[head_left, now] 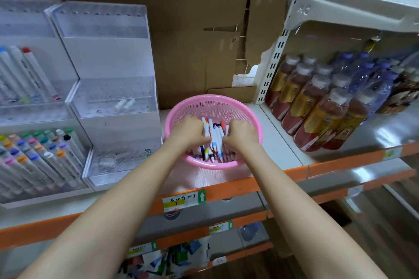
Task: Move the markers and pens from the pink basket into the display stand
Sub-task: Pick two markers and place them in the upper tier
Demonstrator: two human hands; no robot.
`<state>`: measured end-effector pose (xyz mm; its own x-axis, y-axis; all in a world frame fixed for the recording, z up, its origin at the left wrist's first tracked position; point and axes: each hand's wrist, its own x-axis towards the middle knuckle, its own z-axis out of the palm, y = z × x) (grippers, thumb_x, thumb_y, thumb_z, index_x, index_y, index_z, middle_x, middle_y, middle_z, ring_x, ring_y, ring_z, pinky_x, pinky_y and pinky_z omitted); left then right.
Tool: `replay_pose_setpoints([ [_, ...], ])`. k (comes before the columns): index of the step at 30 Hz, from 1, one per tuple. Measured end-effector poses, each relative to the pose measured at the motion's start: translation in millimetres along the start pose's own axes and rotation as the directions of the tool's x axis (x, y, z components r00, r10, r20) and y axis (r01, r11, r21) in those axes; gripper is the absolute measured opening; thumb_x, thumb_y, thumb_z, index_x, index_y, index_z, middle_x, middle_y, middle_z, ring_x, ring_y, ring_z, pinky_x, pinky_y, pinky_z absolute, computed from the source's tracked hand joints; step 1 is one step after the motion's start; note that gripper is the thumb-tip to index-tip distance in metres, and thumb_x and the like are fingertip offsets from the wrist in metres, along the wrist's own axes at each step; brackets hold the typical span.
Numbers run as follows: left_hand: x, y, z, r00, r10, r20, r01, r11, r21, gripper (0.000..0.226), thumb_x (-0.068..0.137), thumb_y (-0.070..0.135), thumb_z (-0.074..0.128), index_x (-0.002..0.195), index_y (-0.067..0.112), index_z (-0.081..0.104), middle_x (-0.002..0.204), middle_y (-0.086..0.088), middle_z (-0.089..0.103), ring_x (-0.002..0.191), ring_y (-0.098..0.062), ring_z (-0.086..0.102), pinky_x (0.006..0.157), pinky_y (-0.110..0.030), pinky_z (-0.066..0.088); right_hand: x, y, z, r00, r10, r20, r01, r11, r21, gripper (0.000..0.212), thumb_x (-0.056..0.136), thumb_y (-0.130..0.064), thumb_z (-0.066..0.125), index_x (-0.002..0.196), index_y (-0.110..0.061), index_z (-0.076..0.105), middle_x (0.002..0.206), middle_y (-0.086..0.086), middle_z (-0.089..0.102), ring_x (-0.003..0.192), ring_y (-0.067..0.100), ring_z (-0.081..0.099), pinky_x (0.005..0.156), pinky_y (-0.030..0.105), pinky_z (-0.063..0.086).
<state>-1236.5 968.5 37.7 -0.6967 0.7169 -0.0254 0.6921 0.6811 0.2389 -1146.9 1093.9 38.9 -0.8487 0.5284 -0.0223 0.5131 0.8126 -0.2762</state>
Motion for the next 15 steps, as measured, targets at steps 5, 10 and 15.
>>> replay_pose_setpoints([
  [5, 1.0, -2.0, 2.3, 0.999, 0.041, -0.005, -0.041, 0.999, 0.034, 0.036, 0.085, 0.043, 0.06, 0.062, 0.019, 0.046, 0.087, -0.002, 0.047, 0.092, -0.021, 0.041, 0.073, -0.034, 0.032, -0.5, 3.1, -0.7, 0.992, -0.117, 0.054, 0.107, 0.98, 0.171, 0.015, 0.079, -0.015, 0.066, 0.091, -0.015, 0.057, 0.087, 0.006, 0.062, 0.081, 0.024, 0.058, 0.061, 0.029, 0.038],
  [10, 0.0, -2.7, 2.9, 1.0, 0.027, 0.009, -0.027, 1.0, -0.01, 0.038, 0.085, 0.04, 0.063, 0.058, 0.02, 0.044, 0.081, -0.001, 0.049, 0.082, -0.018, 0.044, 0.065, -0.032, 0.035, 1.4, 3.6, 2.0, 0.986, -0.145, 0.079, 0.127, 0.972, 0.197, 0.021, 0.076, -0.021, 0.074, 0.085, -0.017, 0.055, 0.092, 0.006, 0.065, 0.082, 0.021, 0.058, 0.062, 0.028, 0.04],
  [15, 3.7, -5.4, 1.2, 0.998, -0.041, 0.047, 0.052, 0.966, -0.252, 0.025, 0.083, 0.024, 0.062, 0.063, 0.011, 0.056, 0.066, -0.008, 0.061, 0.062, -0.018, 0.054, 0.054, -0.03, 0.038, 0.1, 4.8, 0.5, 0.993, -0.098, 0.072, 0.072, 0.95, 0.305, 0.034, 0.07, -0.015, 0.08, 0.084, -0.016, 0.049, 0.083, 0.003, 0.06, 0.075, 0.02, 0.057, 0.05, 0.026, 0.037],
])
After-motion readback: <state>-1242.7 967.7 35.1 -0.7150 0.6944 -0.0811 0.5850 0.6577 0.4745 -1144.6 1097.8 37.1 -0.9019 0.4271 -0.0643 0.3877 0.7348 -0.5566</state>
